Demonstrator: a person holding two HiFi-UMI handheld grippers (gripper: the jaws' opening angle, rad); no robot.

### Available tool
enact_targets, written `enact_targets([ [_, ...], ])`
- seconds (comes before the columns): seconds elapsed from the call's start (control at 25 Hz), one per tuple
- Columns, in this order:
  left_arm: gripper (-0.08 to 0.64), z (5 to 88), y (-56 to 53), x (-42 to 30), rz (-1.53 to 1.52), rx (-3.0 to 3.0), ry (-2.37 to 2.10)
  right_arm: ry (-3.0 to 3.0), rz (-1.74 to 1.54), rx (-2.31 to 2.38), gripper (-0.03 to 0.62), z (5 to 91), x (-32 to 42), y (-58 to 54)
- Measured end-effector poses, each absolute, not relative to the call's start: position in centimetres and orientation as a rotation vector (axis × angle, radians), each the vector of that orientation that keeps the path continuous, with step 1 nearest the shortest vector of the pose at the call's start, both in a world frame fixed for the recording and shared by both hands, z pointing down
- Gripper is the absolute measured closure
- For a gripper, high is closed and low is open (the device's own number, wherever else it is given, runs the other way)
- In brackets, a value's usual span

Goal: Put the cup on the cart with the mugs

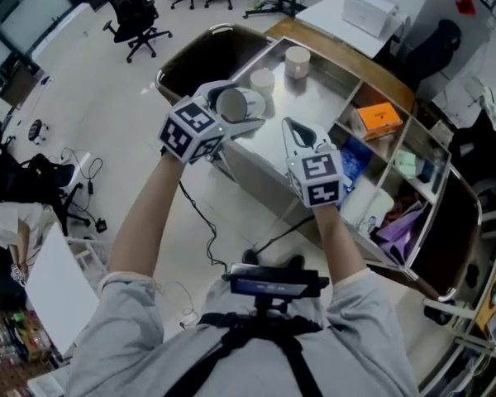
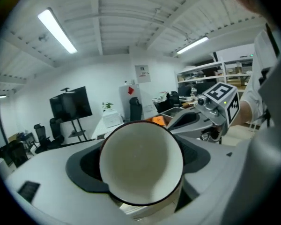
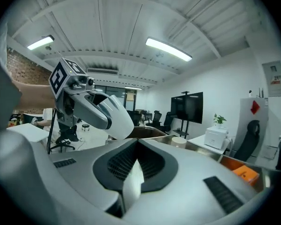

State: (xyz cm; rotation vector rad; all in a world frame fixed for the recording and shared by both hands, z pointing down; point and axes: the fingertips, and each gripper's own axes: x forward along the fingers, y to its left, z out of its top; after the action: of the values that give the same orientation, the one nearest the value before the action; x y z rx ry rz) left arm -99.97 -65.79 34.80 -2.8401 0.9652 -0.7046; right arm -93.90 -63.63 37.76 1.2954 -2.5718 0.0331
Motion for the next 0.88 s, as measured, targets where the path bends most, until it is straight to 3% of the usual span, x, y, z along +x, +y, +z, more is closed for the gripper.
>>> enact_targets([
  [0.4,0.133,39.8,-69.2,-92.9,-1.148,-2.804,0.443,-2.446,0.094,1.423,0.583,38.9,-88.1,-66.6],
  [0.88,0.133,46.8,-71.4,-90.2,-1.5,-2.697,0.069,-2.403,0.201,1.47,0.583,41.2,-85.2,-68.3],
])
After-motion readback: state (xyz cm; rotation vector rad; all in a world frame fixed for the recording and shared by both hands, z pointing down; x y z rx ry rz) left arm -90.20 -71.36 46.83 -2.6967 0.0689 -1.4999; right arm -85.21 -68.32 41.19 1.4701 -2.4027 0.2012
